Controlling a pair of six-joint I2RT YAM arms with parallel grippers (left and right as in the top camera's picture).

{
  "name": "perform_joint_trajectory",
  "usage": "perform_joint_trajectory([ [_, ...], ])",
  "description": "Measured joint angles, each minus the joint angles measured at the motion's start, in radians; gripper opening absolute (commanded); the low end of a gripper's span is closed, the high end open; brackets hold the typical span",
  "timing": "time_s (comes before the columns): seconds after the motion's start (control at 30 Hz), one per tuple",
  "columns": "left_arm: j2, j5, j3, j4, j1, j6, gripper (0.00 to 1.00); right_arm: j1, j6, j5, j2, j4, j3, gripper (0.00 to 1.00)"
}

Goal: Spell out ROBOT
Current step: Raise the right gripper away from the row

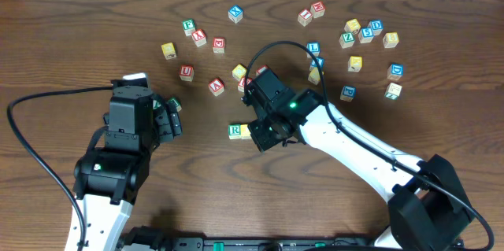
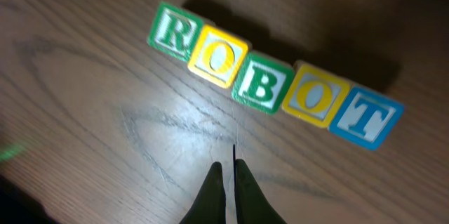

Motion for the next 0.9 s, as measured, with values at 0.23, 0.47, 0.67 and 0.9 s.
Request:
perform_joint_trajectory([
  [0.23,0.000,0.000,0.000,0.000,0.000,0.000,0.87,0.000,0.033,0.000,0.000,0.092,-0.077,0.01],
  [0.47,0.000,0.000,0.000,0.000,0.000,0.000,0.87,0.021,0.059,0.000,0.000,0.139,-0.107,0.02],
  [0.67,0.000,0.000,0.000,0.000,0.000,0.000,0.87,0.056,0.082,0.037,0.000,0.146,-0.107,0.01],
  [0.9,0.000,0.000,0.000,0.000,0.000,0.000,0.87,0.058,0.084,0.054,0.000,0.148,-0.113,0.01],
])
